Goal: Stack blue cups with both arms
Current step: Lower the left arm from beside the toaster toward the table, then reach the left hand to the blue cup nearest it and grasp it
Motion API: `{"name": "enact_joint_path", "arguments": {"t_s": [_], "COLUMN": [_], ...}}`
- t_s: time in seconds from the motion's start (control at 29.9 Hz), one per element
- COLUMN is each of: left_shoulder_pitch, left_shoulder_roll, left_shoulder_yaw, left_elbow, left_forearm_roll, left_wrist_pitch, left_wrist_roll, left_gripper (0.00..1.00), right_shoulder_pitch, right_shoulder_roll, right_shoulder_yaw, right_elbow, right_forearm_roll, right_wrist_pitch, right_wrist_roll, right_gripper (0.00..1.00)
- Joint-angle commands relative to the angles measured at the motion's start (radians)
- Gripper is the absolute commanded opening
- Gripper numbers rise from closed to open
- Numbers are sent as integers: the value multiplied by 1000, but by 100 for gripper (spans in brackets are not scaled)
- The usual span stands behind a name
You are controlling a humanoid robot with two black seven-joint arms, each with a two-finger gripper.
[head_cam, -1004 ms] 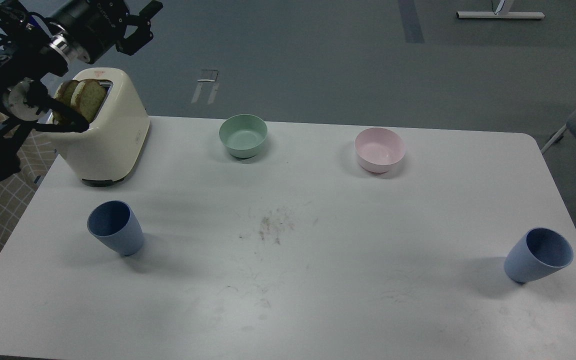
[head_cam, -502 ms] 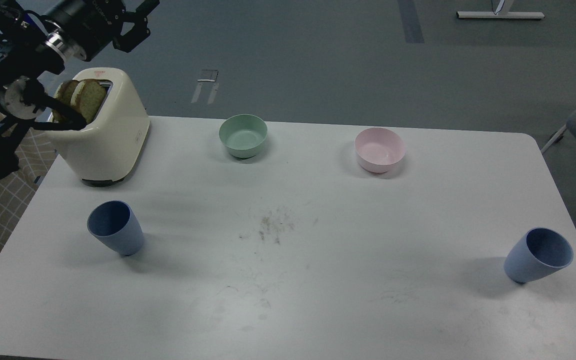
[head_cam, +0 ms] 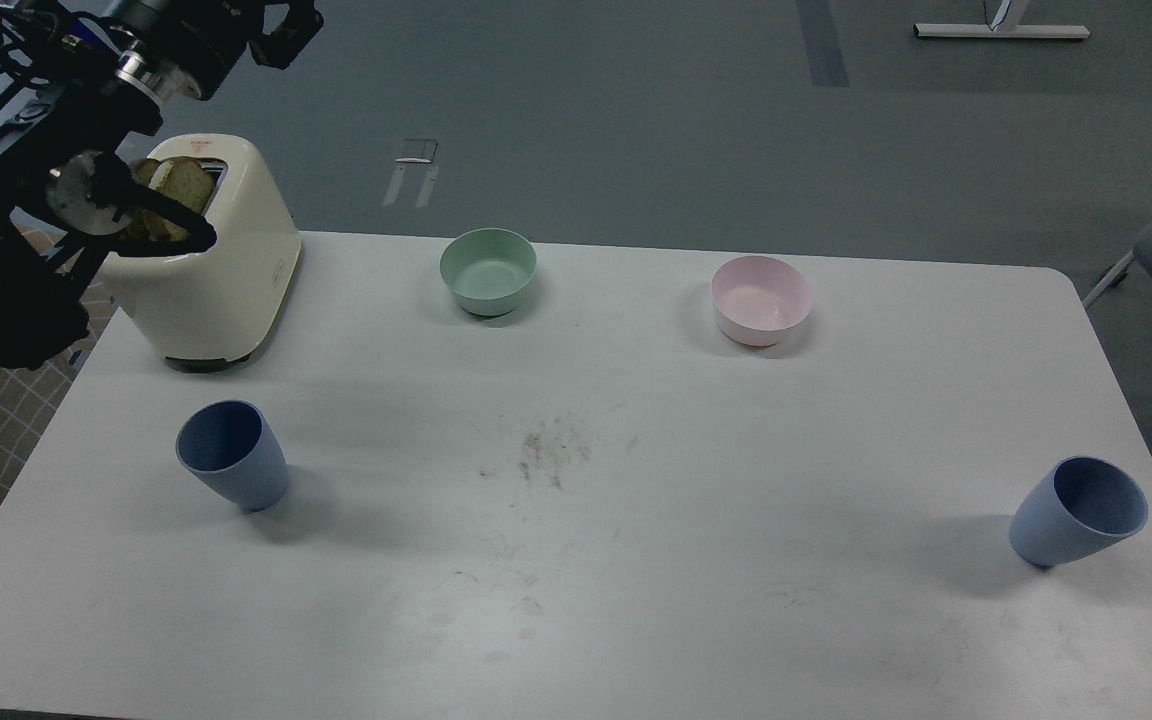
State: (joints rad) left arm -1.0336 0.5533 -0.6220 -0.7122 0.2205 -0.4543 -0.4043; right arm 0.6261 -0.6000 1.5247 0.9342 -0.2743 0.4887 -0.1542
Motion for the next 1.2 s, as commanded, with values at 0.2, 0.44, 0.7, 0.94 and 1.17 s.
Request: {"name": "enact_joint_path", "arguments": {"t_s": [0.2, 0.44, 0.7, 0.94, 1.17], "left_shoulder_pitch": [101, 211, 325, 326, 339], "left_shoulder_roll": [107, 365, 726, 824, 800], "left_shoulder_yaw": [19, 18, 19, 62, 100], "left_elbow": [-120, -393, -792, -857, -895], "left_forearm_roll": [19, 141, 629, 1056, 1506], "left_wrist_pitch": [0, 8, 42, 43, 42], "left_wrist_roll": [4, 6, 4, 2, 1], "left_gripper": [98, 97, 95, 95, 95], "right_shoulder_pitch": [-51, -55, -81, -89, -89], "right_shoulder_roll": [-12, -1, -3, -6, -6], "right_shoulder_yaw": [6, 8, 40, 58, 72], "right_elbow": [-14, -15, -12, -12, -11], "right_forearm_roll": [6, 10, 15, 17, 17], "right_wrist_pitch": [0, 0, 0, 0, 0], "right_wrist_roll": [-1, -1, -1, -1, -1], "right_gripper": [100, 100, 100, 100, 100]}}
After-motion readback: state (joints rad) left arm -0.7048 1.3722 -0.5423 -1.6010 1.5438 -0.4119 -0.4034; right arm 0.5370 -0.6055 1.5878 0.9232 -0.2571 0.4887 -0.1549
